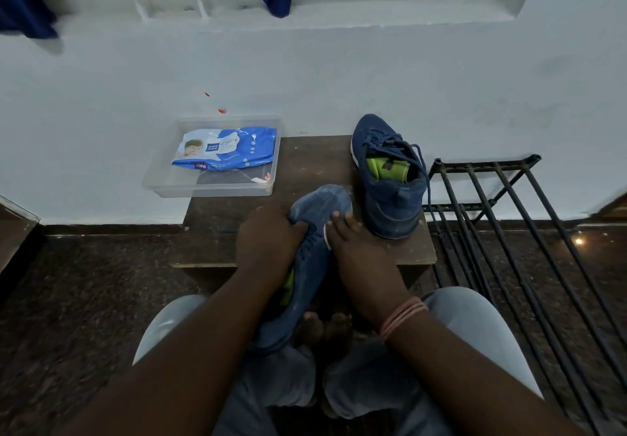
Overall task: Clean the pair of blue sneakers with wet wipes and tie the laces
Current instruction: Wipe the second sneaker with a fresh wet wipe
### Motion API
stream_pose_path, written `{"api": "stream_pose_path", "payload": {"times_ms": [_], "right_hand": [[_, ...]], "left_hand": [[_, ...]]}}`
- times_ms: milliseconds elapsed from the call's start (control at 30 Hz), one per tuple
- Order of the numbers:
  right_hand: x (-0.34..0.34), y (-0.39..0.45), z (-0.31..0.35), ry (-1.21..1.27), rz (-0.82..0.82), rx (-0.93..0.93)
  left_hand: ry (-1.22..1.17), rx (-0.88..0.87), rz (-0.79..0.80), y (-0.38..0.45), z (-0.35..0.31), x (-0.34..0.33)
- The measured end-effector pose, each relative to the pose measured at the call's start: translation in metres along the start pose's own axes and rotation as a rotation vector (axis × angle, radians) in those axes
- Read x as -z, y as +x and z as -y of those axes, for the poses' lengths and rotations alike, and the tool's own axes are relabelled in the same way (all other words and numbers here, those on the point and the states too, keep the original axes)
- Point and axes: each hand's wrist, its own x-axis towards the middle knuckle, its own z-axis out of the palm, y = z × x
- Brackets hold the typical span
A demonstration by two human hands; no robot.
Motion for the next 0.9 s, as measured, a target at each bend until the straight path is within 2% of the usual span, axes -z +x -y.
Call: {"api": "stream_pose_path", "payload": {"times_ms": [133, 200, 300, 433, 600, 700, 800, 867, 900], "right_hand": [[0.000, -0.015, 0.014, 0.211, -0.117, -0.114], [0.001, -0.019, 0.013, 0.210, -0.140, -0.085], [0.003, -0.016, 0.007, 0.249, -0.103, -0.041], [0.012, -0.003, 0.003, 0.176, -0.105, 0.008], [0.007, 0.044, -0.010, 0.049, -0.097, -0.133], [0.010, 0.039, 0.003, 0.099, -0.082, -0.212], [0.024, 0.010, 0.017, 0.270, -0.011, -0.279], [0.028, -0.006, 0.023, 0.327, 0.023, -0.285], [0.027, -0.007, 0.024, 0.310, -0.013, -0.261]], "left_hand": [[-0.039, -0.002, -0.002, 0.000, 0.001, -0.001], [-0.049, -0.005, -0.012, -0.002, 0.000, -0.001], [-0.055, -0.029, -0.048, -0.005, 0.002, -0.004], [-0.064, -0.045, -0.062, -0.007, 0.003, -0.004], [-0.058, -0.043, -0.036, -0.003, 0.002, -0.003], [-0.065, -0.018, -0.015, -0.001, 0.002, -0.004], [-0.082, 0.007, -0.025, -0.001, 0.002, -0.005], [-0.078, 0.009, -0.026, -0.002, 0.004, -0.008], [-0.080, 0.005, -0.028, -0.002, 0.004, -0.009]]}}
